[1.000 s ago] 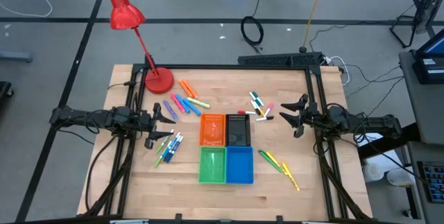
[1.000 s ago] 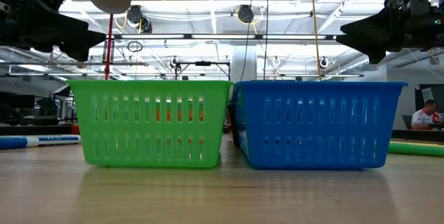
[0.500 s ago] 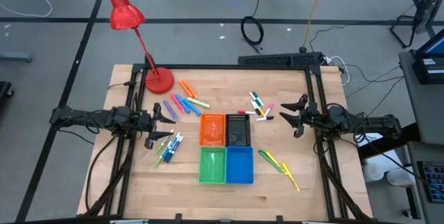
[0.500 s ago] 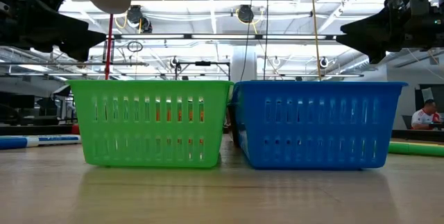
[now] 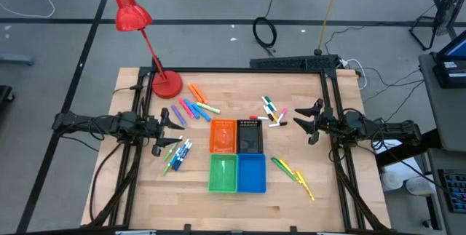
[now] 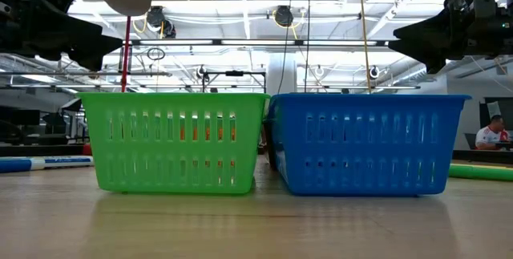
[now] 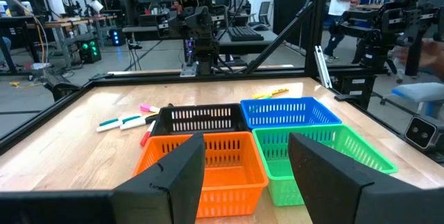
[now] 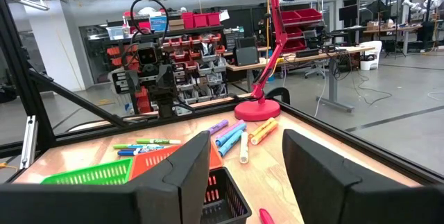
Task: Pick & Place Markers
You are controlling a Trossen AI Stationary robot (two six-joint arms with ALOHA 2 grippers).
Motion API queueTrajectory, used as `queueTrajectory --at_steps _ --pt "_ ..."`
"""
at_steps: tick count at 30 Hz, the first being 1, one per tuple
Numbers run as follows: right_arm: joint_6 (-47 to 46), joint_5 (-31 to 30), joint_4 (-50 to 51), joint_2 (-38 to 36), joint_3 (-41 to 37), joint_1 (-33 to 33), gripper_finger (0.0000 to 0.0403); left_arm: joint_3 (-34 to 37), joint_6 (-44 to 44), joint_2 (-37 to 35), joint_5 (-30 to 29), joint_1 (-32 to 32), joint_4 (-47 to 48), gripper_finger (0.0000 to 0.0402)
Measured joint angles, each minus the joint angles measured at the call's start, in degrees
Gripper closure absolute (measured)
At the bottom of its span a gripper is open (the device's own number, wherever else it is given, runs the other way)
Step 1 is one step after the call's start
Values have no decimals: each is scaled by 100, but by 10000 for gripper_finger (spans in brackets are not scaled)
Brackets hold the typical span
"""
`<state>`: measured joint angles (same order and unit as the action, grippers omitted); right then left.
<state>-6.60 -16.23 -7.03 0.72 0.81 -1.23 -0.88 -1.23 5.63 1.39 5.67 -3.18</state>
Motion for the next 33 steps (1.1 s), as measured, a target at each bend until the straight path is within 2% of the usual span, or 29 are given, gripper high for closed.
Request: queueTrajectory --at_steps 7,13,18,23,29,30,33 --pt "-54 2 -286 -3 -1 0 234 0 0 -1 -1 -1 2 190" --pt "-1410 145 -347 1 -1 0 234 0 0 -2 -1 -1 1 190" --pt "-1629 144 -348 -1 1 0 234 0 0 -2 -2 -1 0 190" --pt "-2309 145 -345 -1 0 0 234 0 0 -2 0 -2 0 190" --pt "-2067 -25 -558 8 1 13 234 0 0 -2 -1 -2 1 190" --pt "-2119 108 -714 27 2 6 234 0 0 -2 -2 -2 0 190" --pt "-2134 1165 -980 212 173 -123 233 0 0 -2 -2 -2 0 190"
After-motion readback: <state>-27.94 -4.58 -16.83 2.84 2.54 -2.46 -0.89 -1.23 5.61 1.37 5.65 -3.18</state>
